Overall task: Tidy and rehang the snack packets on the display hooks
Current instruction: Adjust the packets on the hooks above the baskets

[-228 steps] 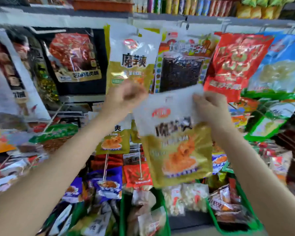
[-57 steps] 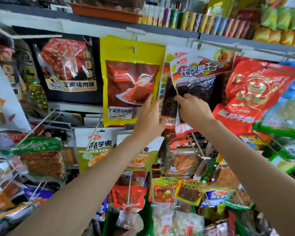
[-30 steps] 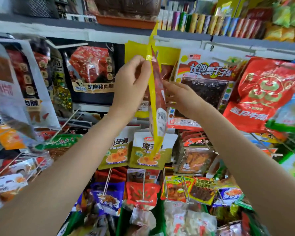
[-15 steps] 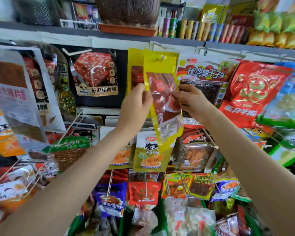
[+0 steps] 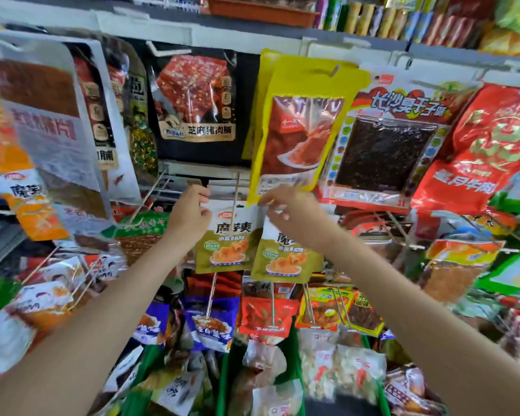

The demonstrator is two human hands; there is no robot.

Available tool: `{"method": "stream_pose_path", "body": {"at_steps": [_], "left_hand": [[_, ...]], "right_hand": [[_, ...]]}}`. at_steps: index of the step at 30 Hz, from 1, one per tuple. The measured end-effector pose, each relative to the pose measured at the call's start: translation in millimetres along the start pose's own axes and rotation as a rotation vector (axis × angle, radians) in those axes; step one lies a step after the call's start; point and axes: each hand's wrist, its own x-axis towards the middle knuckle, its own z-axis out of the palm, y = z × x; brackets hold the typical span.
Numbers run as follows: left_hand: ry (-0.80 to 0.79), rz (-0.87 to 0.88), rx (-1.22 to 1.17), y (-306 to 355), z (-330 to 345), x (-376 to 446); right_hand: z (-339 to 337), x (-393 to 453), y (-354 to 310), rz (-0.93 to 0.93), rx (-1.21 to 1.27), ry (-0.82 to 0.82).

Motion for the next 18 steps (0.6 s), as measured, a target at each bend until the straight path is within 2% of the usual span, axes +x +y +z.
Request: {"method": "stream_pose_path", "body": {"at_steps": [3,5,8,11,18], "left_hand": [[0.003,0.032,0.06,-16,-9,-4],[-0.032,0.056,0.125,-24,-15,-7],[-0.101,0.078,0.183,-33,-17,-12],[-0.168,0.118,0.196,-42,-16,-13],[-0.153,0.174,0.148,-50,-12,-7]], "right_hand": [[44,6,2,0.109,-0.045,-0.324],[62,14,8,0.145,-0.059,-0.41],[80,27,16,0.195,-0.071,-0.397],[97,44,25,0.245,-0.031,-0.284],[125,56,33,0.279,-0.177,-0.149]]}}
